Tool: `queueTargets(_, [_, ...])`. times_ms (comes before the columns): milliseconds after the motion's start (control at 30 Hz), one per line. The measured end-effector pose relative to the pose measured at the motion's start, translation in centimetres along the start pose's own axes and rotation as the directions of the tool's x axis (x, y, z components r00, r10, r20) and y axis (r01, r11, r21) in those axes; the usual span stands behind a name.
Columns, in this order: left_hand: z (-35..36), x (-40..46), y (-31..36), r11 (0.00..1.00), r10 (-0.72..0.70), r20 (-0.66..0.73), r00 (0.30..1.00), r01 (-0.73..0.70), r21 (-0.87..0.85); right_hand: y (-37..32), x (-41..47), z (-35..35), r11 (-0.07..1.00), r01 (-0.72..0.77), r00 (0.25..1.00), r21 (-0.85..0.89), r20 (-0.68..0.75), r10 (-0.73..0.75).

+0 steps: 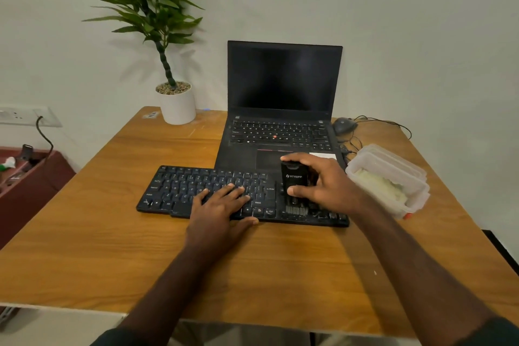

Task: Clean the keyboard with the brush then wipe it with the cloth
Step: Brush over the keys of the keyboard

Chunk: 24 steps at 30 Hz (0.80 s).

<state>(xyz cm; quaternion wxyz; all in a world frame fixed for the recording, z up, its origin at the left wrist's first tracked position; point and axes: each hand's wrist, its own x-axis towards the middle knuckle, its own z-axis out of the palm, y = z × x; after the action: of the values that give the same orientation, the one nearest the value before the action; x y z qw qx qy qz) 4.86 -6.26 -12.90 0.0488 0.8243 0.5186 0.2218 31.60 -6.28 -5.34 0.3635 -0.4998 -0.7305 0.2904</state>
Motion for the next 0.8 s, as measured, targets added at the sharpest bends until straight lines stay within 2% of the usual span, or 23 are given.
queueTargets(100, [-0.2, 0.1, 0.2, 1.000, -0.002, 0.005, 1.000, 0.002, -0.016, -0.5, 0.4, 1.7, 0.999, 0.001, 0.999, -0.048, -0.033, -0.003])
queueTargets(200, [-1.1, -0.7, -0.9, 0.998, -0.027, -0.105, 0.994, 0.022, -0.050, -1.7, 1.2, 3.6, 1.000, 0.018, 1.000, -0.019, -0.006, -0.018])
queueTargets(267, [-2.5, -1.5, -3.0, 0.988, -0.135, -0.174, 0.975, 0.120, -0.095, -2.5, 2.1, 4.8, 0.998, 0.045, 0.998, 0.033, -0.036, -0.044])
queueTargets(333, [-4.5, -2.5, -5.9, 0.948, -0.308, -0.179, 0.934, 0.285, -0.142, -3.2, 3.1, 6.3, 0.996, 0.069, 0.997, 0.062, -0.051, -0.066])
queueTargets(400, [-6.5, -3.4, -8.6, 0.880, -0.469, -0.126, 0.874, 0.451, -0.149, -3.9, 4.2, 8.2, 0.993, 0.090, 0.996, 0.078, -0.033, -0.087])
queueTargets(467, [-7.5, -4.1, -10.9, 0.819, -0.561, -0.040, 0.827, 0.548, -0.169, -4.7, 5.3, 10.2, 0.991, 0.102, 0.995, 0.092, 0.009, -0.103])
queueTargets(567, [-7.8, -5.0, -12.8, 0.835, -0.515, 0.069, 0.855, 0.518, -0.186, -6.0, 7.0, 13.0, 0.988, 0.133, 0.988, 0.079, 0.074, -0.139])
queueTargets(633, [-7.9, -5.2, -13.5, 0.852, -0.474, 0.068, 0.878, 0.476, -0.217, -6.9, 8.1, 14.7, 0.984, 0.156, 0.980, 0.090, 0.111, -0.166])
queueTargets(800, [-8.4, -5.3, -14.7, 0.852, -0.460, 0.026, 0.888, 0.449, -0.268, -9.3, 10.6, 18.0, 0.969, 0.234, 0.962, 0.083, 0.127, -0.243])
